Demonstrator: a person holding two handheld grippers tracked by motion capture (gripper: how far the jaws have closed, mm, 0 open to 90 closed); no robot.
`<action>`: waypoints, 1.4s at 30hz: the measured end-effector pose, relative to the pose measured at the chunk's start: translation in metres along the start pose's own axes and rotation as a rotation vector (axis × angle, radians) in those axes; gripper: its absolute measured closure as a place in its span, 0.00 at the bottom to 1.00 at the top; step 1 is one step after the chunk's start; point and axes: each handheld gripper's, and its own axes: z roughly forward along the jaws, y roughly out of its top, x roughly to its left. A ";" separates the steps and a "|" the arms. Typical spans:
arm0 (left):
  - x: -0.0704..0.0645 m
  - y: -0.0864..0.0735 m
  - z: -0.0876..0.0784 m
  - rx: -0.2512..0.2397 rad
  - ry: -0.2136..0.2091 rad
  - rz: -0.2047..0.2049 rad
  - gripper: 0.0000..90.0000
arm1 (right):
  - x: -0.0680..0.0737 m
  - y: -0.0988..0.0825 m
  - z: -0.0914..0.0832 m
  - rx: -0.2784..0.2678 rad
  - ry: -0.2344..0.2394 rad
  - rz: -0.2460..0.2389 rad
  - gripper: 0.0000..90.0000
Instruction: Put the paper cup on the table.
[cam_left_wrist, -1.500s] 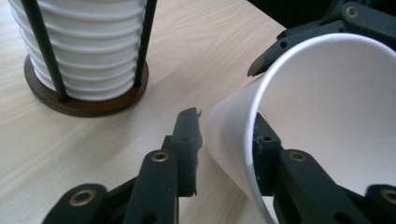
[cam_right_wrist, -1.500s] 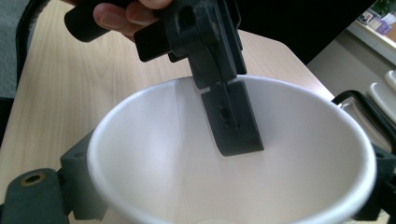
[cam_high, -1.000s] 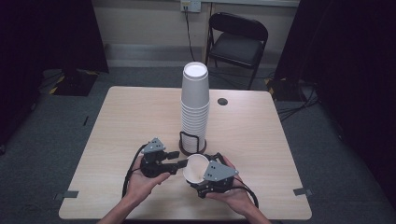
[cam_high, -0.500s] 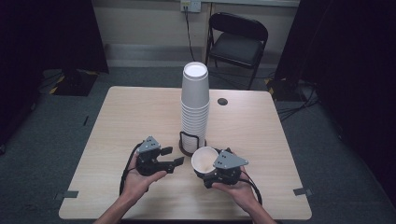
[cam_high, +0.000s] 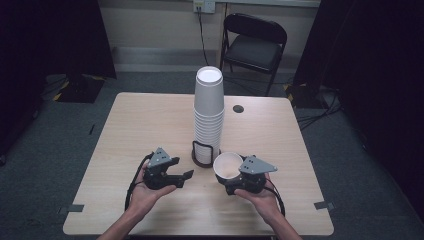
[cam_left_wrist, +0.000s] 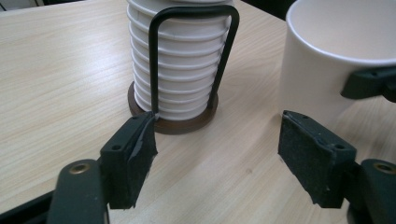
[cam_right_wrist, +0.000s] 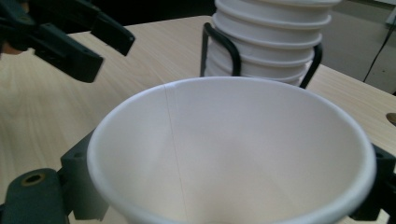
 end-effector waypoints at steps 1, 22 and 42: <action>0.000 -0.001 -0.001 -0.003 -0.001 0.000 0.31 | -0.002 0.000 0.000 0.000 -0.006 0.006 0.12; 0.018 -0.019 -0.023 -0.036 0.118 -0.038 0.18 | -0.047 0.006 -0.004 -0.021 -0.108 0.101 0.12; 0.019 -0.024 -0.028 -0.065 0.073 -0.055 0.18 | -0.109 0.019 0.002 -0.059 -0.249 0.174 0.12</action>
